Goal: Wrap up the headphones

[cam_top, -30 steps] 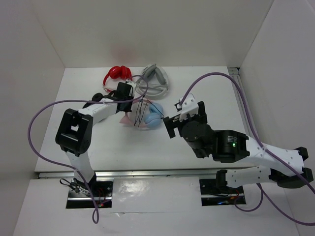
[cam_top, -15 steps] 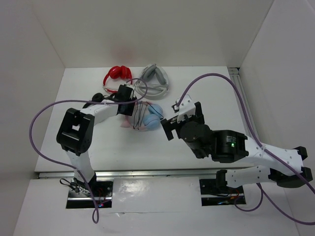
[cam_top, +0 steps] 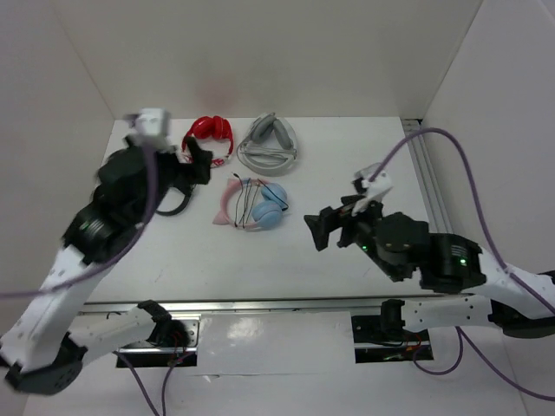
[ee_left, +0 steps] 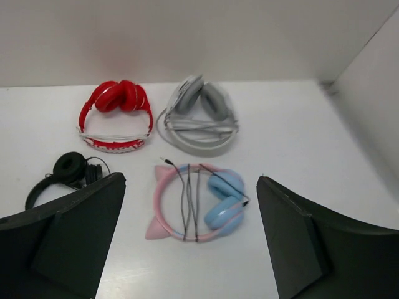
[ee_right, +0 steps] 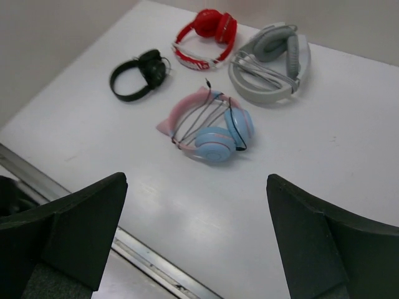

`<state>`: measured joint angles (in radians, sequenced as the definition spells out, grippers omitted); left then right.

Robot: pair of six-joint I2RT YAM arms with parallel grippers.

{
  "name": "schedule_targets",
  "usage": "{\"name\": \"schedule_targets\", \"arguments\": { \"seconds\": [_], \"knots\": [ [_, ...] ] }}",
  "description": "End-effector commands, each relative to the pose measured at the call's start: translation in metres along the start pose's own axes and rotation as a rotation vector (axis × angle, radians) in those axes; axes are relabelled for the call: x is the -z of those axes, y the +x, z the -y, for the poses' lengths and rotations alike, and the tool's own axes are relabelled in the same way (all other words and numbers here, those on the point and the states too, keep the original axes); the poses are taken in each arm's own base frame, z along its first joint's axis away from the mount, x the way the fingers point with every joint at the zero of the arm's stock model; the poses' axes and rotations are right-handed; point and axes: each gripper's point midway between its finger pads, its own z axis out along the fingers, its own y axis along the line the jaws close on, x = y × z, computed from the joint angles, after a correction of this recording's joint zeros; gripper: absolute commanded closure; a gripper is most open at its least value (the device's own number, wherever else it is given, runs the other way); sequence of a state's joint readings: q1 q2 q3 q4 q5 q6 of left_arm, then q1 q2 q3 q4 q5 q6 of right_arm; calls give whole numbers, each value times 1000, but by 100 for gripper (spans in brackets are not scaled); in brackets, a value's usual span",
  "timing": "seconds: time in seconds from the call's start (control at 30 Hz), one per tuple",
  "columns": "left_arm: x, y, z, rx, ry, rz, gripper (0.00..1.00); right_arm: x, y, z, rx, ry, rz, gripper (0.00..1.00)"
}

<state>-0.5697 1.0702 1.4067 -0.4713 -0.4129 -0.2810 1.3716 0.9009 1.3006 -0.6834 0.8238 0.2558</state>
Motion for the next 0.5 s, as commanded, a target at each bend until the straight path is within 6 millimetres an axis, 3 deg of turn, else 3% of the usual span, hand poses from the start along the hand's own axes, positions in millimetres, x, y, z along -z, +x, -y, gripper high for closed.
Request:
{"name": "schedule_targets", "arguments": {
  "seconds": [0.0, 0.03, 0.07, 0.17, 0.33, 0.47],
  "knots": [
    [82, 23, -24, 133, 38, -56, 0, 29, -17, 11, -177, -87, 63, 0],
    [100, 25, -27, 155, 67, -33, 0, 33, -15, 15, -190, -86, 59, 0],
    [137, 18, -37, 197, 107, 48, 0, 38, -8, 23, -185, -79, 36, 0],
    [186, 37, -50, 250, 163, 71, 0, 45, 7, 41, -190, -14, -18, 0],
    [223, 60, -59, 294, 209, 63, 0, 55, 27, 64, -155, 57, -77, 0],
    [218, 86, -61, 281, 203, 17, 0, 65, 29, 75, -175, 56, -72, 0]
  ]
}}
